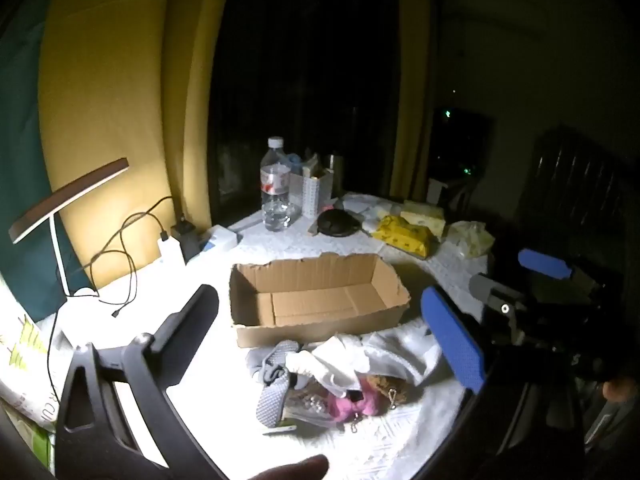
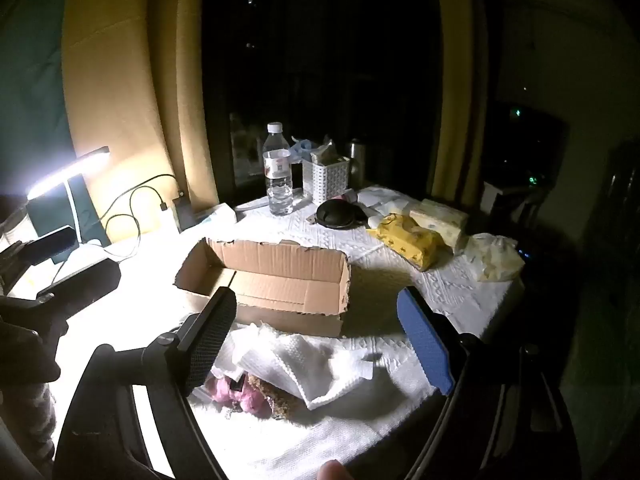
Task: Organize soft objects
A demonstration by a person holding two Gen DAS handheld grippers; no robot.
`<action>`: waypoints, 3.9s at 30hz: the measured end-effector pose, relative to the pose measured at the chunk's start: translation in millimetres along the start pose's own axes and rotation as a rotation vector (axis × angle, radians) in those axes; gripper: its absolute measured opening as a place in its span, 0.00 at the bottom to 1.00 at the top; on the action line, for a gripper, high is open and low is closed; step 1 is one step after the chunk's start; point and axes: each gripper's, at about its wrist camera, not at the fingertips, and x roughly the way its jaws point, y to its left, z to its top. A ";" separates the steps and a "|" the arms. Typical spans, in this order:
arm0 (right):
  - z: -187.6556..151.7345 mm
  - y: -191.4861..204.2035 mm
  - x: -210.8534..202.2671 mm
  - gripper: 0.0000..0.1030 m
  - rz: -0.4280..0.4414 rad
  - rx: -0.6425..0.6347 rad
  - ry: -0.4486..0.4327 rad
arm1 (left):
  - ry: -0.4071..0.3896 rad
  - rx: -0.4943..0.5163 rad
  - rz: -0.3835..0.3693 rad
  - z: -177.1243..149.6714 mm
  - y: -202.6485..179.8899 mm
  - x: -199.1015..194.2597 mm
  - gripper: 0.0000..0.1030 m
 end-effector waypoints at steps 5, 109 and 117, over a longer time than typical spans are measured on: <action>0.1 1.7 1.7 0.83 -0.007 -0.007 0.006 | 0.031 0.001 -0.003 -0.3 0.5 2.7 0.99; -25.1 -24.9 55.5 0.83 0.030 0.052 0.100 | 0.164 0.018 0.055 -24.9 21.8 55.3 0.99; -59.0 -29.7 94.2 0.83 0.090 0.036 0.212 | 0.292 0.056 0.071 -57.7 9.7 90.9 0.99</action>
